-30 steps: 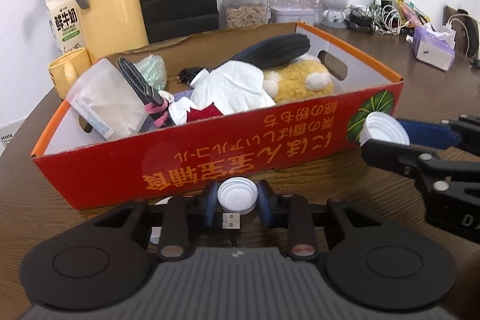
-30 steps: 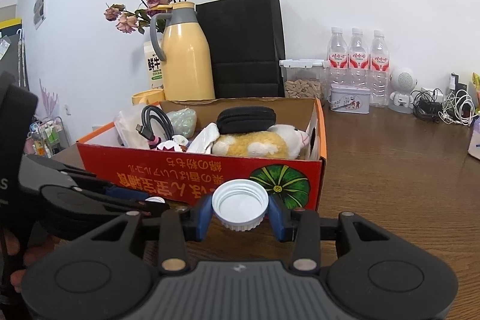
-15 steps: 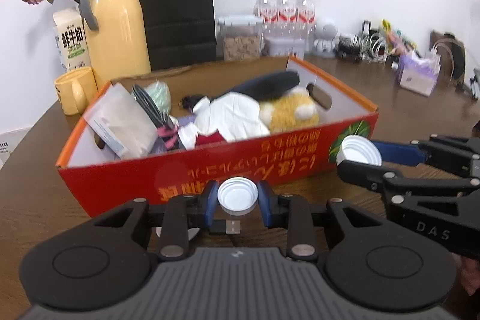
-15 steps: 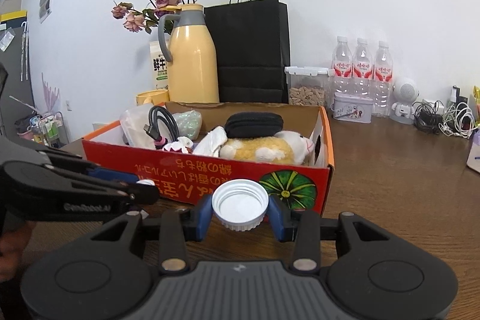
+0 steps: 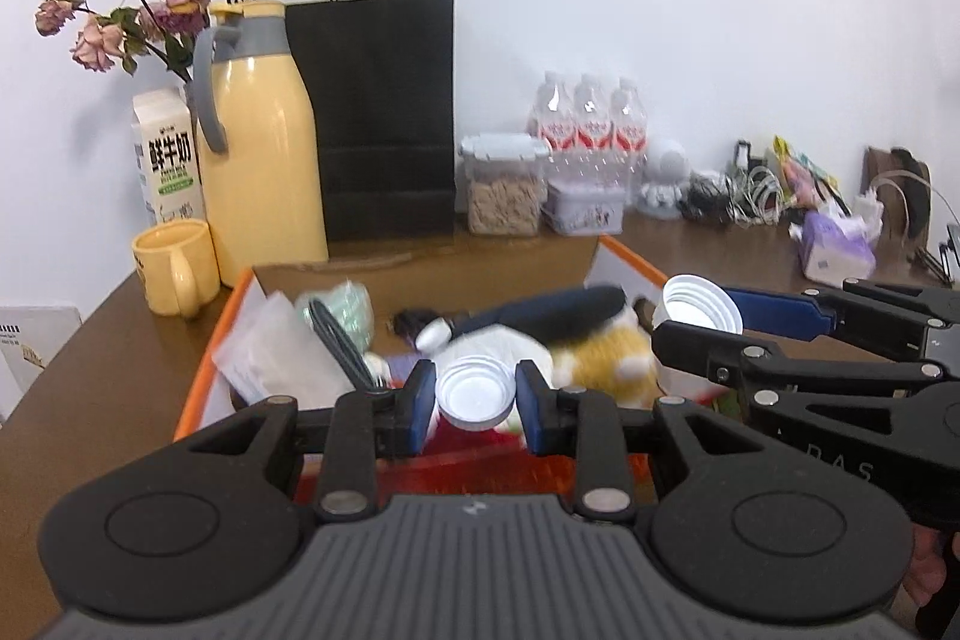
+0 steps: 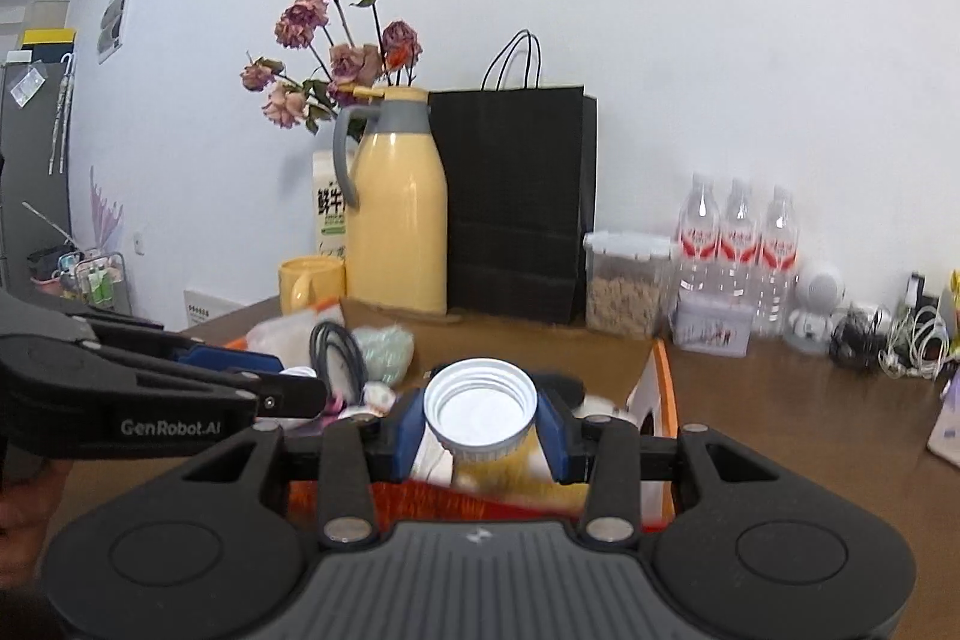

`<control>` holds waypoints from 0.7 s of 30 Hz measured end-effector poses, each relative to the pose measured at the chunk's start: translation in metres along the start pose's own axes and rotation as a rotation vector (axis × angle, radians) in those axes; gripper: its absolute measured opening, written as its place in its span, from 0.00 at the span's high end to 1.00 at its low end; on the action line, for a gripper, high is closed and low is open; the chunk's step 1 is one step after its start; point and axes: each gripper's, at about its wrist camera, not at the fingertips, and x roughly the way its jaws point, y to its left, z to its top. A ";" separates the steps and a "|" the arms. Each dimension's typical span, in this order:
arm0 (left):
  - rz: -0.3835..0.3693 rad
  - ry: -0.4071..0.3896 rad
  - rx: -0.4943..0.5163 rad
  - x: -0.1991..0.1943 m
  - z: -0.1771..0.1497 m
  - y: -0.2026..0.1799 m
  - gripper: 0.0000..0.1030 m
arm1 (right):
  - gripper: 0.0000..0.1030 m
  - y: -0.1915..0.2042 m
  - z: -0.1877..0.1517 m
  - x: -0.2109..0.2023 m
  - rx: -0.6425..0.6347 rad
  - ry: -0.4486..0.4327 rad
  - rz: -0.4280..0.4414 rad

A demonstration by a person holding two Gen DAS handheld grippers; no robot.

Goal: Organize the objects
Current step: 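Lift the cap over the box and release with the right tool while the left tool drops its cap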

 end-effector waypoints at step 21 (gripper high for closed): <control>0.061 -0.029 -0.096 0.070 0.023 0.048 0.71 | 0.62 -0.011 0.023 0.102 0.033 0.044 -0.046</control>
